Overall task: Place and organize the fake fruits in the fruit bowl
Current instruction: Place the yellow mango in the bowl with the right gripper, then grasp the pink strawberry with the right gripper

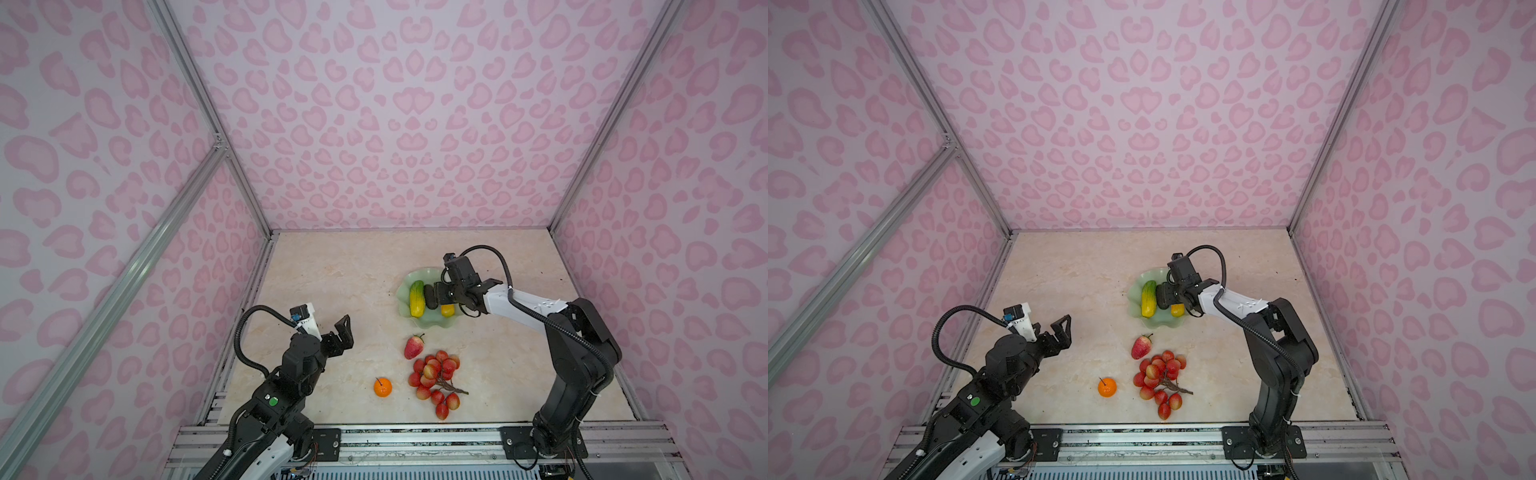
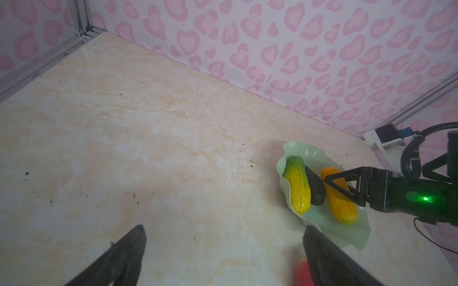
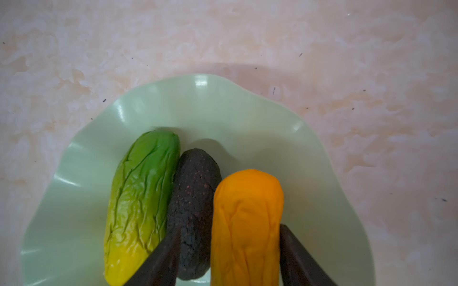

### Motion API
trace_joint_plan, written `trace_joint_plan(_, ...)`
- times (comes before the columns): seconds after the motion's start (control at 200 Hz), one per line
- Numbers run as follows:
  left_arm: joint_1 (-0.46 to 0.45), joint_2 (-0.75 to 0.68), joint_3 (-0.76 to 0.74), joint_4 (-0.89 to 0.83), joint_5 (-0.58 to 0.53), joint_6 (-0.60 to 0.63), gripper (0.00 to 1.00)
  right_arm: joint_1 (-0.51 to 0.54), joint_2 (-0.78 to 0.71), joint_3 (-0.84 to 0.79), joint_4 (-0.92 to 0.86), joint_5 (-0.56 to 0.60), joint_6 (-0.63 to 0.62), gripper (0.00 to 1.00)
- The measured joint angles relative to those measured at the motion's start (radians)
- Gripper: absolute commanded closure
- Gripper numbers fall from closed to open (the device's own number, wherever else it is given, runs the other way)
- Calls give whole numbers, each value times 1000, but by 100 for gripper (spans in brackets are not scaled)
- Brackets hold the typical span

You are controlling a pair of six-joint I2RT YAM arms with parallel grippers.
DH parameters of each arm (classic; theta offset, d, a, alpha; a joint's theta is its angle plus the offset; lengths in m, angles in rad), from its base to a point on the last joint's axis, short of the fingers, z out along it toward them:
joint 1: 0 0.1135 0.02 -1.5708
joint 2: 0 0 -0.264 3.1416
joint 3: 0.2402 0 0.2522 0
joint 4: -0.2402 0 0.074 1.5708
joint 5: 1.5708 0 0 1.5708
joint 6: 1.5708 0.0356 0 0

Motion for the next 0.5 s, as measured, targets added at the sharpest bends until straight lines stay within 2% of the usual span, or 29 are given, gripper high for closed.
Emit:
trace_joint_plan(0.175,0,-25,-13,-14,-37,-12,1,61,-146,-18,-34,48,-32,36)
trace_joint_plan(0.35,0,-48,-26,-16,-88,-21,2,214,-264,-76,-80,71,-39,35)
trace_joint_plan(0.5,0,-70,-31,-26,-121,-30,2,354,-291,-151,-121,79,45,33)
